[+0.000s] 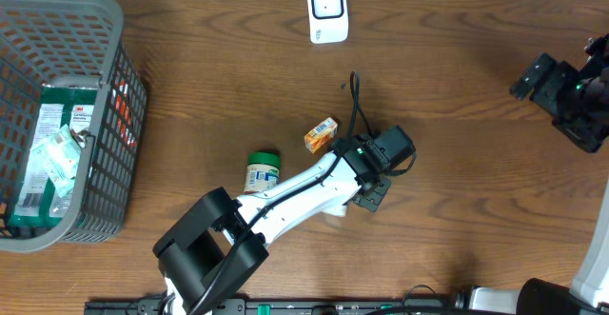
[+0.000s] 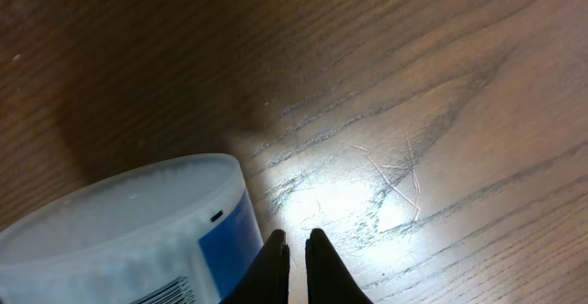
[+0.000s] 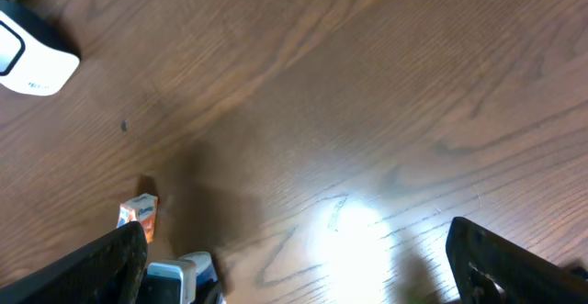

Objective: Scan the item barcode
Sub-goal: 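Lower the cotton swab tub onto the table and open the left gripper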

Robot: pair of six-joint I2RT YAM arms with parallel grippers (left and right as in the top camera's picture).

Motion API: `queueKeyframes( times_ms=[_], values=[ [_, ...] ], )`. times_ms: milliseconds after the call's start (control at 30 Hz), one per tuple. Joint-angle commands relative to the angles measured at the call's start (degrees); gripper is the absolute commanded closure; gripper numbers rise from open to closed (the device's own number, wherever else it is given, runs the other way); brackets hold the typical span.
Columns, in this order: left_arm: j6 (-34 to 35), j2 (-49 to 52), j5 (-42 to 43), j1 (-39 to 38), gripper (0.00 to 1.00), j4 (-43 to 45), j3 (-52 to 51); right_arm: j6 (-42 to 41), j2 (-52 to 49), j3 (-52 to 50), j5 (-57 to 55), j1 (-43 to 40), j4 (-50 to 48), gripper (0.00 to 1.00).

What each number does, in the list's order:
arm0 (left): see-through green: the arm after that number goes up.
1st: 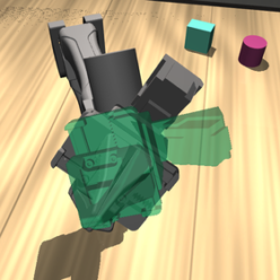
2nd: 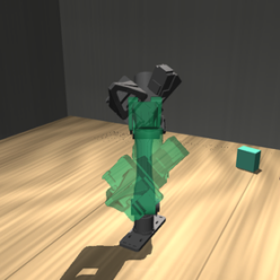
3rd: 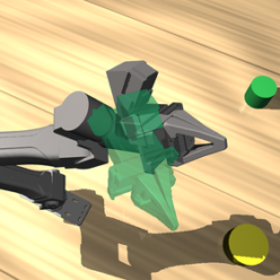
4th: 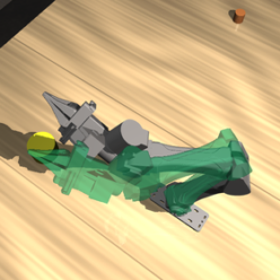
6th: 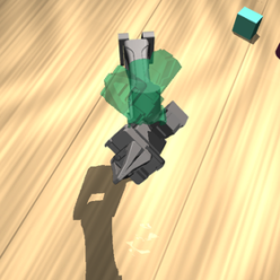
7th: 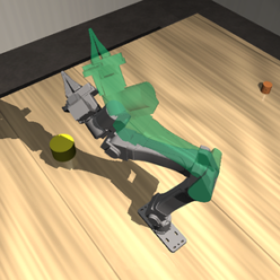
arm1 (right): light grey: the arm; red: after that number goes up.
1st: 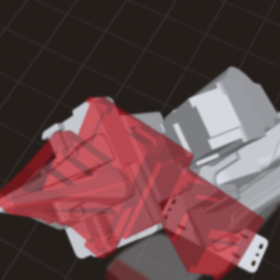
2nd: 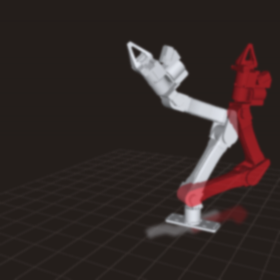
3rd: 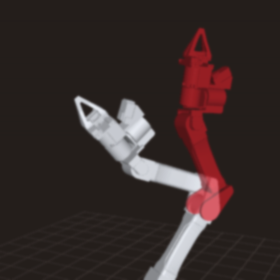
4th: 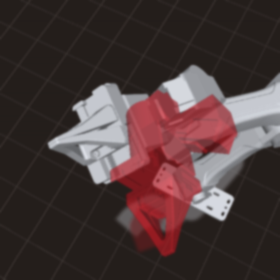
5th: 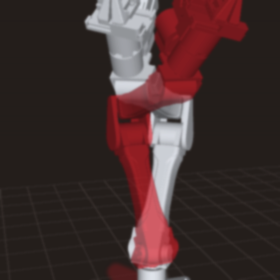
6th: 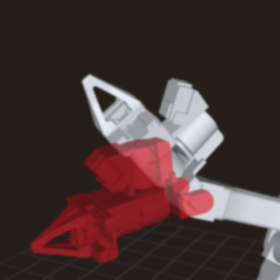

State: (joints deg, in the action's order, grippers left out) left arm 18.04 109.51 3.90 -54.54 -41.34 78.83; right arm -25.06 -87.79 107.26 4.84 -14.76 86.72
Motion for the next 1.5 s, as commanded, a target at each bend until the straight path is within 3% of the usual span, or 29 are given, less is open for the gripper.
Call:
queueKeyframes(
  times_ms=[0, 1267, 1467],
  values=[
    [0.3, 0.6, -1.1, 0.0, 0.91, 0.1, -0.4, -0.6, -0.3, 0.9, -0.7, -0.2, 0.1, 0.01],
    [0.3, -0.3, 0.7, 0.0, 0.88, 0.1, 2.6, -0.6, -0.3, 0.9, -0.7, -0.2, 0.1, 0.01],
    [0.3, -0.4, 4.3, 1.2, 0.88, 0.0, 3.0, -0.6, -0.3, 0.9, -0.7, -0.2, 0.1, 0.01]
  ],
)
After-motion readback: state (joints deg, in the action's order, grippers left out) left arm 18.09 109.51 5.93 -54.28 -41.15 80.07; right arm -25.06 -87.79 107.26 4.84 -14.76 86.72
